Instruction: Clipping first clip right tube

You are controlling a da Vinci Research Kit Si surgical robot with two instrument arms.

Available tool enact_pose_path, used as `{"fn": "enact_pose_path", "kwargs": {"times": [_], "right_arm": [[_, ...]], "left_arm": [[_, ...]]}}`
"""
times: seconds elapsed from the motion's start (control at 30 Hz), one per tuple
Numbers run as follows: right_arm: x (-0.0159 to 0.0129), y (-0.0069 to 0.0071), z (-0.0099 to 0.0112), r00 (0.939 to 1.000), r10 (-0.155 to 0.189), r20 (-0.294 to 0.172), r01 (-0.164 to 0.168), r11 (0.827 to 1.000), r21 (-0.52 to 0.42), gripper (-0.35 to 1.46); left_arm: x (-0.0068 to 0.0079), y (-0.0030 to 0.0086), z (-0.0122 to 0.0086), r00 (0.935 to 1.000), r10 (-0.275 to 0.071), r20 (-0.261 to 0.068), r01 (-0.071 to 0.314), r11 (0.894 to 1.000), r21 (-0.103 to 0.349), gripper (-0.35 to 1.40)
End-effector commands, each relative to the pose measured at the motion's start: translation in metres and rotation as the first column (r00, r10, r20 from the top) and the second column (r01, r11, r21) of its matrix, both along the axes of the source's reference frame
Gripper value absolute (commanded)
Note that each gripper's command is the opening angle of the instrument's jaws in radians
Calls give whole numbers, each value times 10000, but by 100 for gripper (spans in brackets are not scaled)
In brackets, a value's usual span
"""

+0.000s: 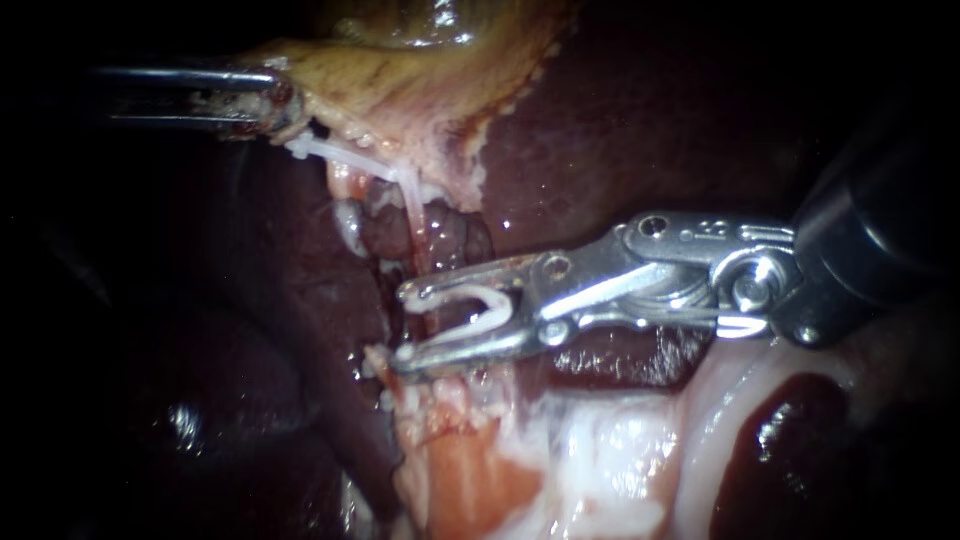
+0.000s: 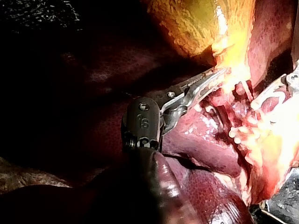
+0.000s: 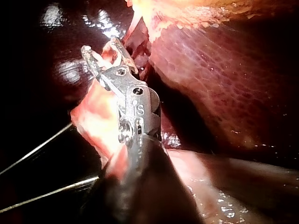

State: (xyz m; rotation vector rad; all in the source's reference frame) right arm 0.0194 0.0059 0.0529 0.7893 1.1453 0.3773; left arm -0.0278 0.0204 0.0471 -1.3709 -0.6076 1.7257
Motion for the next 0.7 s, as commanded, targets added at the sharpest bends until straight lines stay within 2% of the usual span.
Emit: {"fn": "enact_pose_path", "kwargs": {"times": [0.03, 0.23, 0.33, 0.5, 0.7], "right_arm": [[0, 0, 0, 10000, 2, 1, -2, 10000, 0, 30], [-2, 0, -1, 10000, -19, -27, 19, 10000, -49, 45], [-8, -1, -2, 9999, 97, -86, -95, 9996, 260, 49], [-24, -3, -1, 9998, 93, -156, -87, 9992, 383, 49], [-38, -8, 10, 10000, 23, -89, -20, 9991, 422, 50]], "left_arm": [[0, 0, 0, 10000, 3, -2, -3, 10000, -2, -35], [0, 0, 1, 10000, 6, 0, -6, 10000, -2, -35], [1, 0, 1, 10000, 10, 2, -10, 10000, -2, -35], [1, 0, 1, 10000, 13, 4, -13, 10000, -2, -35], [2, 0, 1, 10000, 14, 5, -14, 10000, -3, -35]]}}
